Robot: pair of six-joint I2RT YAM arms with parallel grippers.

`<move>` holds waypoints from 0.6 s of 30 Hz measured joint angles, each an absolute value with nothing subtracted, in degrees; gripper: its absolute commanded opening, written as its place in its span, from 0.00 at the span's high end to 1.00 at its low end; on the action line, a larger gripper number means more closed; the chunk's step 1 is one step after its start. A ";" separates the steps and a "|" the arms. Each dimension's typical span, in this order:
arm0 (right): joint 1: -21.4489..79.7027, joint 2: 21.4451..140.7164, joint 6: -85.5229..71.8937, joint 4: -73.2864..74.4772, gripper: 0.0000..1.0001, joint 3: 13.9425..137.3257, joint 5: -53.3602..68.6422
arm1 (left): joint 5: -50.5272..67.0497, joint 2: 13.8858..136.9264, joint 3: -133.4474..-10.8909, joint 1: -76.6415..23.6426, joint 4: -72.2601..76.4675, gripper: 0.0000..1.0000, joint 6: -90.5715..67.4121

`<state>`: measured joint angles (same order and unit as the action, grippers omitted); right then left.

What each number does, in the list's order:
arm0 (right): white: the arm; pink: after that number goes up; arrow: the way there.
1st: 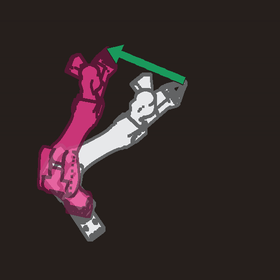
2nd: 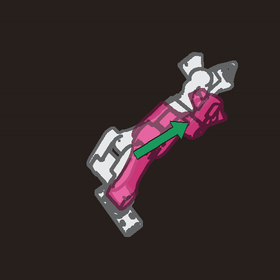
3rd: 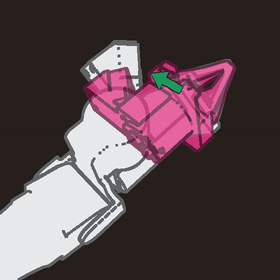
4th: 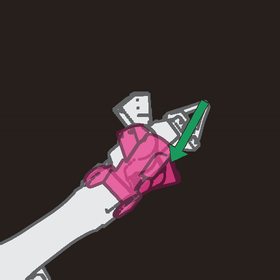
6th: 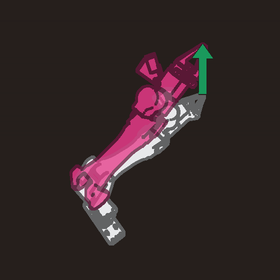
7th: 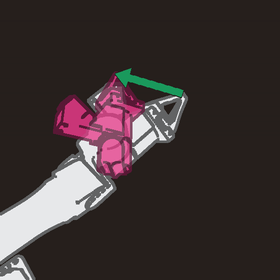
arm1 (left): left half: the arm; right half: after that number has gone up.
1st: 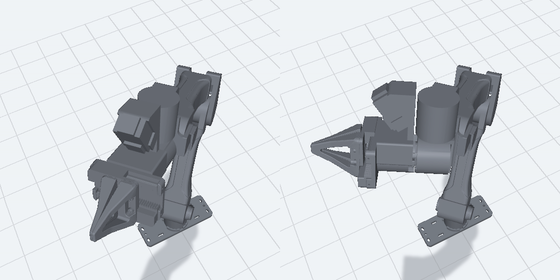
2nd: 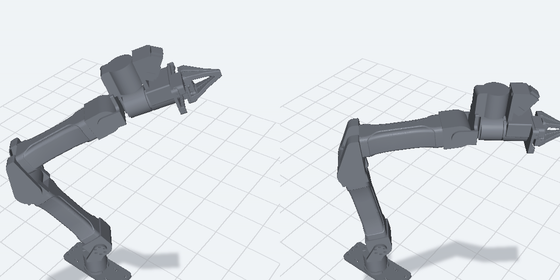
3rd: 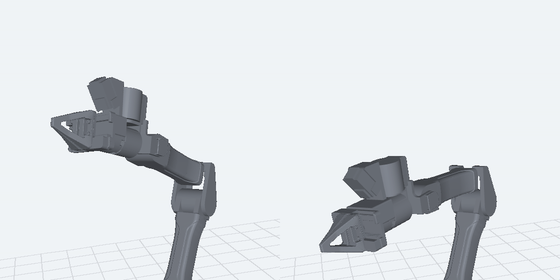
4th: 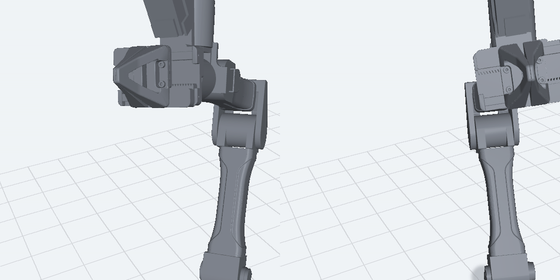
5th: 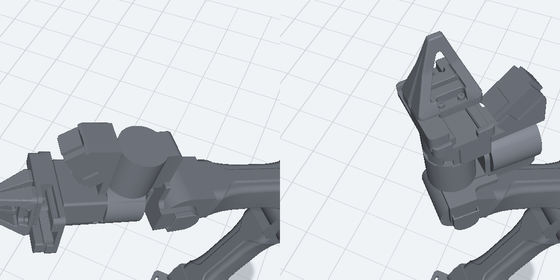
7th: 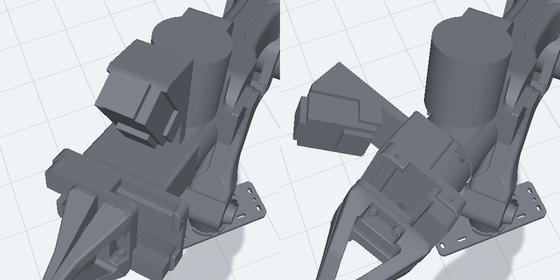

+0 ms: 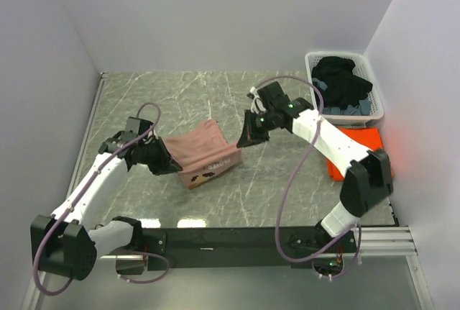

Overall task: Fold and stack the t-shirts
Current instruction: Fold the tshirt

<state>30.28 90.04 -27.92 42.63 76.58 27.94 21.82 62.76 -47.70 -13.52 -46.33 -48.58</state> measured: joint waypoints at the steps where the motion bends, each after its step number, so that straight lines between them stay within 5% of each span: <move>1: 30.28 91.98 -27.68 42.83 1.00 78.83 28.08 | 22.06 63.59 -48.21 -12.29 -46.02 0.99 -47.70; 18: 28.29 119.33 -28.75 40.53 1.00 105.56 32.62 | 21.96 88.71 -60.90 -0.86 -37.32 0.99 -40.45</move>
<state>28.29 119.33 -28.75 40.53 105.56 32.62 21.96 88.71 -60.90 -0.86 -37.32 -40.45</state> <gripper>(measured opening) 0.028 0.035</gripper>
